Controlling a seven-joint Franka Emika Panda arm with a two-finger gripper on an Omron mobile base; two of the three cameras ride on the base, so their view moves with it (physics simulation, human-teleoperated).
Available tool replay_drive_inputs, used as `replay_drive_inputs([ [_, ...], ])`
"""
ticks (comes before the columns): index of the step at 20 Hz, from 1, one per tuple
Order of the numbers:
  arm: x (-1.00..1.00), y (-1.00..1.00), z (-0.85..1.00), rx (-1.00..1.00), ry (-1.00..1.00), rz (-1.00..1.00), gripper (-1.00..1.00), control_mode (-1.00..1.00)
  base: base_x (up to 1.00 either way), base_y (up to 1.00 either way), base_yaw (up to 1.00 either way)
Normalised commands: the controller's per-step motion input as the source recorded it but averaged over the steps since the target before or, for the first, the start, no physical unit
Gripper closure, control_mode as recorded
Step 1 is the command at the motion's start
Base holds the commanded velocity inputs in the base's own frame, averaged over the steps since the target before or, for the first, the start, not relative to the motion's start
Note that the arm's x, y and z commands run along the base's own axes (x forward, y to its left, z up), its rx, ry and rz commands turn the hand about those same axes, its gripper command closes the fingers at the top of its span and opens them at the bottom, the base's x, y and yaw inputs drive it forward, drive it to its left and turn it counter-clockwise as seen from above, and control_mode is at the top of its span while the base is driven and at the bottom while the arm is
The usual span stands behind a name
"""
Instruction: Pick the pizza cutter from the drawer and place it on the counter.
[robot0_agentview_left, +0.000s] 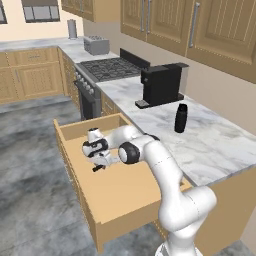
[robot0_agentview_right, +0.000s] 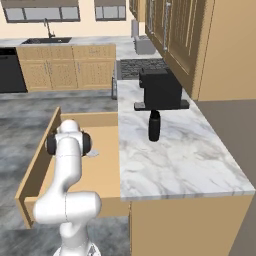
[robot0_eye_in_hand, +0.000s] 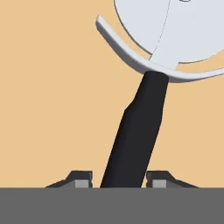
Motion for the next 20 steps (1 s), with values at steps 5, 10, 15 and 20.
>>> replay_drive_inputs([
  [5, -0.99, -0.98, -0.22, 0.18, -0.07, 0.0, 1.0, -1.0, 0.0, 0.0, 0.0],
  [10, -1.0, -0.58, 0.09, 0.21, -0.17, 0.0, 1.0, -1.0, 0.0, 0.0, 0.0],
  [15, -0.77, 0.0, 0.93, 0.04, -0.4, 0.01, 1.0, -1.0, 0.0, 0.0, 0.0],
  [20, -0.52, 0.06, 1.0, -0.01, -0.54, 0.13, 1.0, -1.0, 0.0, 0.0, 0.0],
])
